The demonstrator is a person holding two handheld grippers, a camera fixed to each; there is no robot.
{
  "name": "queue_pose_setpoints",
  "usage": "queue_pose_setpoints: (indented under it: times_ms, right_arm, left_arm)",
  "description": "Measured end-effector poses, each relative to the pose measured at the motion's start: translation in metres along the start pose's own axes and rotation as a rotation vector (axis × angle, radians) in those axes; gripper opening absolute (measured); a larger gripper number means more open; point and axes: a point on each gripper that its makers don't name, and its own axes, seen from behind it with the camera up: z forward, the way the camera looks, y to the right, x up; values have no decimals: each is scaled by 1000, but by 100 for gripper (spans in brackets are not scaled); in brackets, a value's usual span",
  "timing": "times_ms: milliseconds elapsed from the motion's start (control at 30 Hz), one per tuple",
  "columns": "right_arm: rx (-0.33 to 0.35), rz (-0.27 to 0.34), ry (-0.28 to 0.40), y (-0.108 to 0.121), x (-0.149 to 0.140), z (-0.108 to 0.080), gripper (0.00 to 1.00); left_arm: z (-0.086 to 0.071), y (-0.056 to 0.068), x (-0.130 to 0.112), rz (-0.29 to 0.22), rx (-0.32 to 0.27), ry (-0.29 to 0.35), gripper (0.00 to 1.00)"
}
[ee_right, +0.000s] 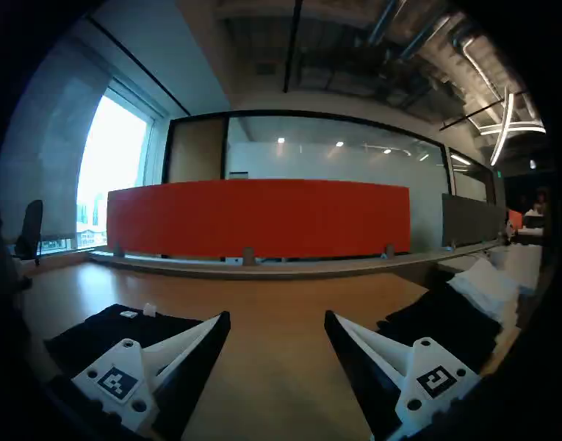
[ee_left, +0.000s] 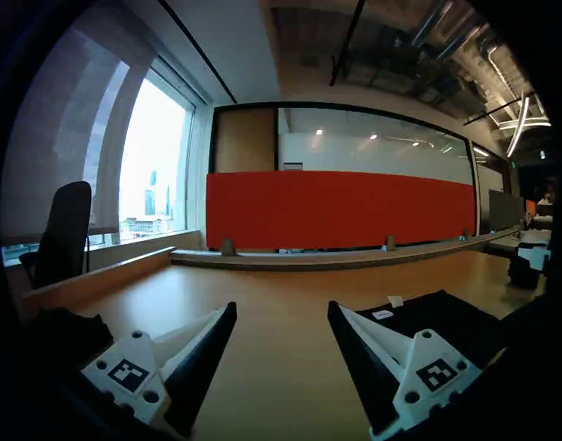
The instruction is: Fold towel
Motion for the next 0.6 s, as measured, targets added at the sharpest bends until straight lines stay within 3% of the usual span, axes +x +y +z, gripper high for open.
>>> queue_pose_setpoints:
  times_ms: [333,600]
  right_arm:
    - [5,-10,14,-15,46,0,99]
    - [-2,-27,10,-20,95,-2,99]
  left_arm:
    - [1,-6,48,6,2,13,92]
    - [3,-8,100,23,-3,4,91]
